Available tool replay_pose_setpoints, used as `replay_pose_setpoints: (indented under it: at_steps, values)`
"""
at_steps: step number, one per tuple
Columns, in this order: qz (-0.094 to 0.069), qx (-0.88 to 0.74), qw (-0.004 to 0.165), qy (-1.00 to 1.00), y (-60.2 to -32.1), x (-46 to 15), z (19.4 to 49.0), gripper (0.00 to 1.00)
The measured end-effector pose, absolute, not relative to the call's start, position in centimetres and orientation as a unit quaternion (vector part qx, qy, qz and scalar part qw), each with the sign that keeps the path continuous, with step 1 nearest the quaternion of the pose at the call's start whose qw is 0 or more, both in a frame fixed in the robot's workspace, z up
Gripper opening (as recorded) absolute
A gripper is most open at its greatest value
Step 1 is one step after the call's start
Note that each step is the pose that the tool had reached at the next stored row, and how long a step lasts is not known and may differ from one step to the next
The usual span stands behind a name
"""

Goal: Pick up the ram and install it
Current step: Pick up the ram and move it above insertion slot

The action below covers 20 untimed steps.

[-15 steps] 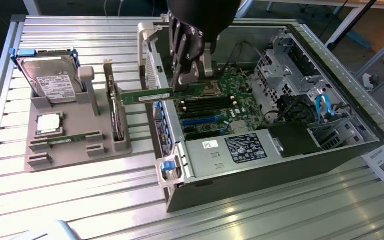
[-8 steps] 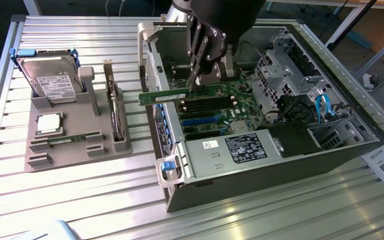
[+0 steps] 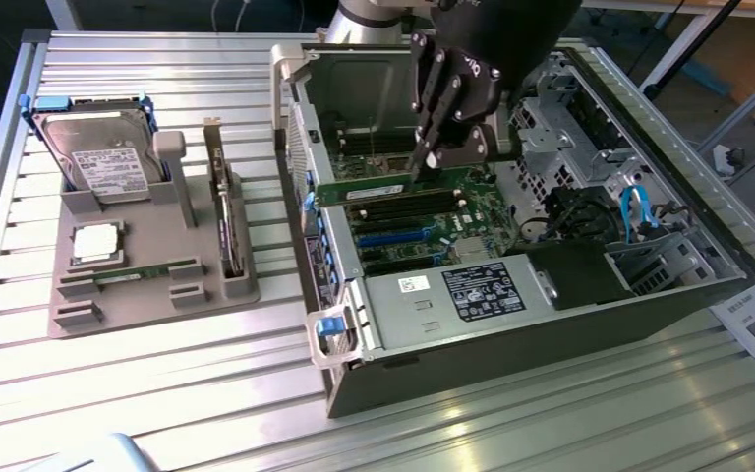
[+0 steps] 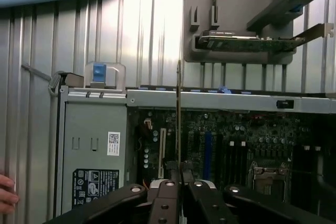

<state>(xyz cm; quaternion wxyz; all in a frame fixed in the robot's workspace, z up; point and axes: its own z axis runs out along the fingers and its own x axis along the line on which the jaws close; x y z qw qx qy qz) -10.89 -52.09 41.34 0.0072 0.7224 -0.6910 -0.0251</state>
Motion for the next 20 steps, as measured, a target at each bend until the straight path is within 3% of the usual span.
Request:
replay_pose_setpoints:
  at_steps: [20]
  values:
    - [-0.026, 0.722, 0.008, -0.691, -52.9, -4.0, 41.3, 0.12]
